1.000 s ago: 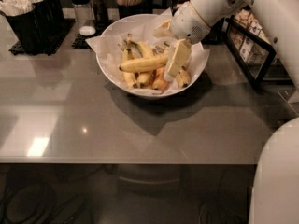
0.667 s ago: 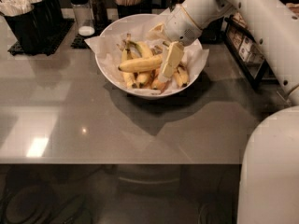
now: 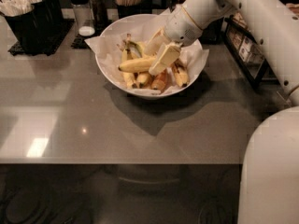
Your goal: Pick banana from white bowl
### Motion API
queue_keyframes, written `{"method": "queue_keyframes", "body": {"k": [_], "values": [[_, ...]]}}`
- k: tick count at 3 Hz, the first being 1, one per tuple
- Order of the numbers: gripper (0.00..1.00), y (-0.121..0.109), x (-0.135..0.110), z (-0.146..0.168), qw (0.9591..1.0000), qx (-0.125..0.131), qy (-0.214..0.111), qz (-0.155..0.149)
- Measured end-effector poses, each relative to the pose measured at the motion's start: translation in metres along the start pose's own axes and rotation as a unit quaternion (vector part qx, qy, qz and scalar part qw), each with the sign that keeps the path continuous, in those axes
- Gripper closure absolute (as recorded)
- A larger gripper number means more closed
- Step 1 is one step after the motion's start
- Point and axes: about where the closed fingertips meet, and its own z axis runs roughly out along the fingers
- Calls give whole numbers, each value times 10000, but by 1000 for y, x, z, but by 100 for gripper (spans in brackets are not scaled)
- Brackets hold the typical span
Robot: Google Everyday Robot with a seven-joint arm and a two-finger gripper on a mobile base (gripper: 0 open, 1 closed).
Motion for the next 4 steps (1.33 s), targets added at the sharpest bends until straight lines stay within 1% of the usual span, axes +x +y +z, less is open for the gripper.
{"method": "queue_keyframes", "body": {"k": [2, 3, 4], "values": [[88, -1, -1, 1, 10000, 16, -17, -3], [100, 3, -10, -21, 9986, 399, -310, -123], [100, 27, -26, -52, 9898, 906, -1014, -426]]}}
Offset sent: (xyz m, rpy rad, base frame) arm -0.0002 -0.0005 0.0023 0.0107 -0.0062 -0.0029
